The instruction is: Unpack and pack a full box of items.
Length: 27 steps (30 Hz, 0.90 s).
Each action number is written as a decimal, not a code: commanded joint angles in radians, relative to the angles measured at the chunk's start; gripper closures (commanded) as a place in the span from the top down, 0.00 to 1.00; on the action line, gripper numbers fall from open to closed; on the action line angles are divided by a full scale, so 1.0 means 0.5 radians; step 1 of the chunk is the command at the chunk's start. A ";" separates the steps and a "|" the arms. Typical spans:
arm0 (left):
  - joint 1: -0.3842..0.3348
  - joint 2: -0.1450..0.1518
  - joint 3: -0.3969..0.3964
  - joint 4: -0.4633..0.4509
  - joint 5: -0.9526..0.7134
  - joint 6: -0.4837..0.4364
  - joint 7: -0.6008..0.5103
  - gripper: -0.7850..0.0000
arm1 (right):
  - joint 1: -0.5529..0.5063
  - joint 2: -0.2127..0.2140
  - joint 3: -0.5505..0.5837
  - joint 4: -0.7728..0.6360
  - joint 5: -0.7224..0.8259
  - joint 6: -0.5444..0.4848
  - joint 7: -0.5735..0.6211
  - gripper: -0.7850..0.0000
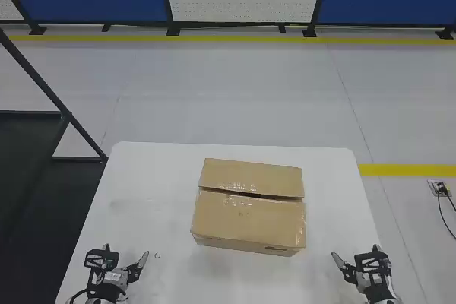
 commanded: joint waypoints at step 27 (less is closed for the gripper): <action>0.063 0.014 -0.274 -0.286 -0.429 -0.495 -0.011 1.00 | -0.074 0.001 -0.010 -0.539 -0.149 -0.202 0.137 1.00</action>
